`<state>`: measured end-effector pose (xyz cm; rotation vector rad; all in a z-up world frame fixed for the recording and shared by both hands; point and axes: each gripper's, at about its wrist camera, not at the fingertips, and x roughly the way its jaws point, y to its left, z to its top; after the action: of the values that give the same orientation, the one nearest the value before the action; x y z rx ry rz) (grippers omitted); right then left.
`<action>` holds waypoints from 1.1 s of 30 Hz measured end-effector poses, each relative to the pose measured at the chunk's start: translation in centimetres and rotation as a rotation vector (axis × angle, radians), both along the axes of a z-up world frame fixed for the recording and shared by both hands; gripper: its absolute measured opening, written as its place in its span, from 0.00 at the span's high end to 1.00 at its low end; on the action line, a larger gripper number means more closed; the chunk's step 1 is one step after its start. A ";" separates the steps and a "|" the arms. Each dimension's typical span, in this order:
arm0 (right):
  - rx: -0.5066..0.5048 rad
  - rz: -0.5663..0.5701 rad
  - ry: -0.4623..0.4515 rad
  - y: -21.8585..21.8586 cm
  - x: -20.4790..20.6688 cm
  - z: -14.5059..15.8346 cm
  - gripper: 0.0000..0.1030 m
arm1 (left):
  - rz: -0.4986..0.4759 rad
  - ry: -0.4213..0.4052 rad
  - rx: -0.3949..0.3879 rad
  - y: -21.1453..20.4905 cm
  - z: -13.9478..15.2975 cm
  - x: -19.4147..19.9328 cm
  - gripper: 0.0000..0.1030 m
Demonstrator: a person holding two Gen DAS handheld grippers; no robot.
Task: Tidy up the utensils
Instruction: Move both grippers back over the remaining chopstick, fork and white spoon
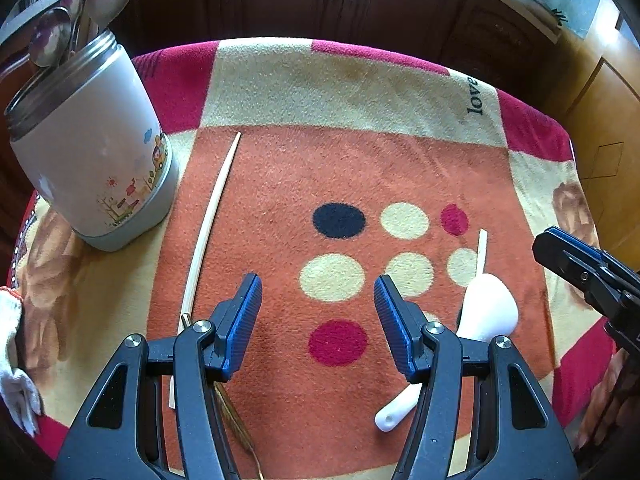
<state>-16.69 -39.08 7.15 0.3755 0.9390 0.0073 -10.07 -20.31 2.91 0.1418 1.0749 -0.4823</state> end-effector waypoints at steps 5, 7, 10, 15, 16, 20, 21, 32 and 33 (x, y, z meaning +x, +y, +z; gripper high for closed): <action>0.005 -0.006 0.003 -0.1 0.1 -0.1 0.62 | -0.002 -0.004 -0.001 0.0 0.0 -0.1 0.44; 0.003 -0.009 0.005 -0.3 0.1 -0.1 0.62 | 0.000 -0.002 -0.004 0.1 0.1 0.0 0.44; 0.024 -0.012 0.010 -0.7 -0.1 -0.2 0.62 | 0.001 0.006 -0.018 0.7 0.6 -0.1 0.44; 0.068 0.011 0.058 -1.3 -1.1 -1.7 0.62 | -0.005 -0.002 -0.050 3.2 2.1 -0.5 0.44; 0.069 0.017 0.067 -1.3 -1.3 -1.9 0.62 | -0.002 -0.004 -0.052 3.7 2.3 -0.5 0.44; 0.105 0.055 0.108 -1.2 -2.0 -3.3 0.62 | 0.018 -0.016 -0.050 5.9 2.8 -0.9 0.44; 0.112 0.063 0.115 -1.2 -2.2 -3.5 0.62 | 0.023 -0.015 -0.050 6.4 2.8 -0.9 0.44; 0.293 0.059 0.121 -1.1 -1.9 -4.2 0.62 | 0.108 0.029 -0.032 10.0 1.3 -0.4 0.44; 0.303 0.063 0.108 -0.8 -1.6 -3.9 0.62 | 0.111 0.031 -0.031 10.1 1.2 -0.4 0.44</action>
<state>-18.24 -39.90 3.26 0.6316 1.0594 0.1898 -10.44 -10.20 4.08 0.0472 1.0991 -0.4015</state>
